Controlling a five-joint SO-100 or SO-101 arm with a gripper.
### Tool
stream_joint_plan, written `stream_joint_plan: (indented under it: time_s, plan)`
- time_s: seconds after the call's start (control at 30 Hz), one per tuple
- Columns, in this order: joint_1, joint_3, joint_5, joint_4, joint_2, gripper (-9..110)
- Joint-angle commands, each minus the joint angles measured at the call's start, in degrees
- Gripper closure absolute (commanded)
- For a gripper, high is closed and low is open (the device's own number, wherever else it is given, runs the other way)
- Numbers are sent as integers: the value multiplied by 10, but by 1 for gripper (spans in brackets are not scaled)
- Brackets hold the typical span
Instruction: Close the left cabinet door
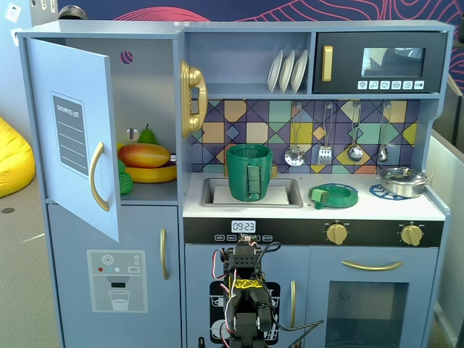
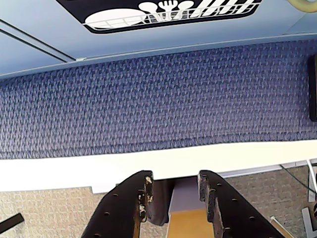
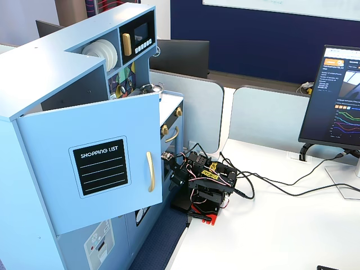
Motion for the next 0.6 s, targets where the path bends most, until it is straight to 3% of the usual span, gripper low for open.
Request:
stream_joint_plan:
  time_s: [0.0,0.4,0.57]
  plan:
    - [29,11,3,100,0,101]
    - [27,11,0,101,0,101]
    - [-76,-19,51,37,-2,101]
